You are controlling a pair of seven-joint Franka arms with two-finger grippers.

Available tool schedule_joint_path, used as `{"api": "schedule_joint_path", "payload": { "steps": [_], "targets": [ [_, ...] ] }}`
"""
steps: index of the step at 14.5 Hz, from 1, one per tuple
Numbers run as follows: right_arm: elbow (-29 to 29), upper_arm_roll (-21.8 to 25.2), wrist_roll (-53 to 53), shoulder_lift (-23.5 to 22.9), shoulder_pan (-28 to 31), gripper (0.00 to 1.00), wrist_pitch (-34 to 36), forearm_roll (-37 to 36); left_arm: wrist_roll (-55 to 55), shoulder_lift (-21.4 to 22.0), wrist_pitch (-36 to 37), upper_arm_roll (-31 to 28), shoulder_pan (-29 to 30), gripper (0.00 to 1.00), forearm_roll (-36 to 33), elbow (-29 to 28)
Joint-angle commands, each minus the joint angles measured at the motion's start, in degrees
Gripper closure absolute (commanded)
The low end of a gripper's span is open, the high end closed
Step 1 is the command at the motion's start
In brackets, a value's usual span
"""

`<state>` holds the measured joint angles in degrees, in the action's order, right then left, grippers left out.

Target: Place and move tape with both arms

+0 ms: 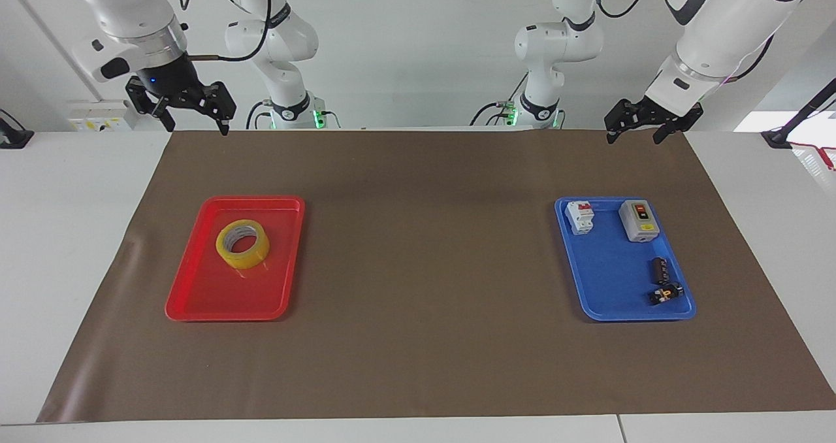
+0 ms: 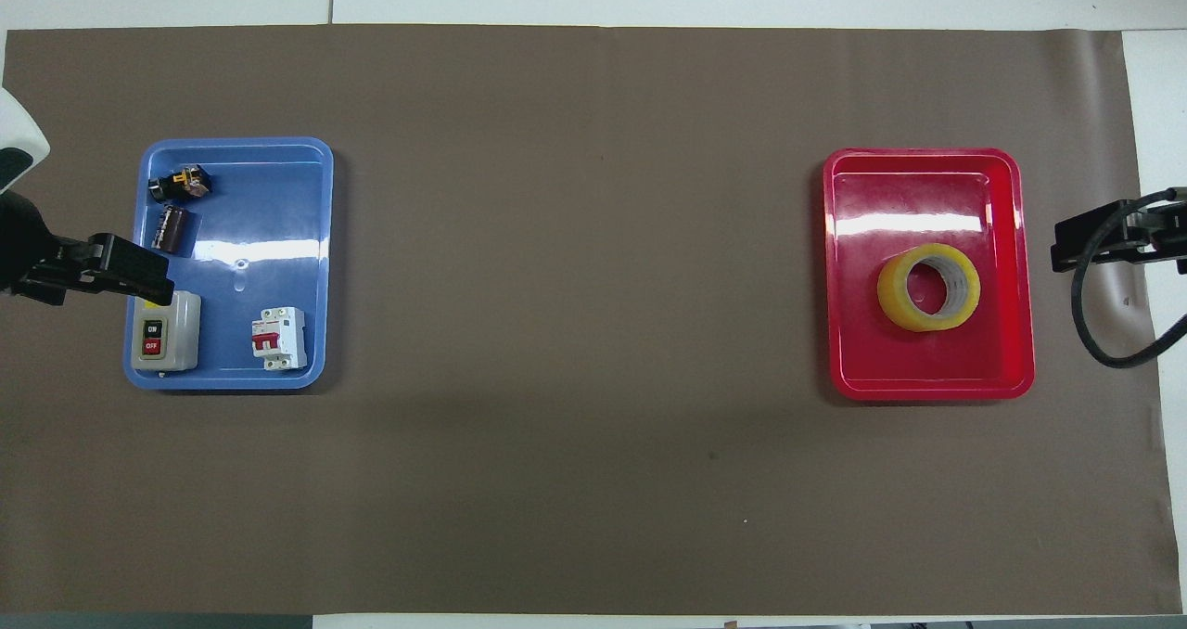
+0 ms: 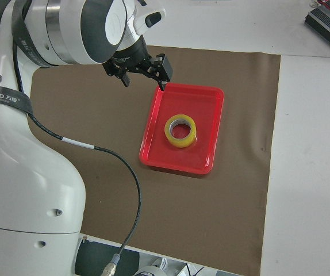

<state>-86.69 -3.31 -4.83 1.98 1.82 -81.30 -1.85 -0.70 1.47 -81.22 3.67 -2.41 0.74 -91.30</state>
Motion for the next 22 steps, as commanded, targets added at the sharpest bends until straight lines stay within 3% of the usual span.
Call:
{"api": "schedule_joint_path", "payload": {
  "steps": [1, 8, 22],
  "targets": [
    [1.52, 0.32, -0.18, -0.57, 1.25, 0.0, 2.1, 2.3, 0.61, 1.34, -0.61, -0.15, 0.3, 0.0, 0.58, -0.98],
    [5.65, 0.15, 3.68, -1.71, 1.34, 0.0, 7.38, -0.86, 0.61, 1.34, -0.61, -0.15, 0.3, 0.0, 0.58, -0.98],
    [4.69, -0.12, 3.6, -1.54, 0.55, 0.0, 5.63, -0.34, 0.61, 1.34, -0.61, -0.15, 0.3, 0.0, 0.58, -0.98]
  ]
}}
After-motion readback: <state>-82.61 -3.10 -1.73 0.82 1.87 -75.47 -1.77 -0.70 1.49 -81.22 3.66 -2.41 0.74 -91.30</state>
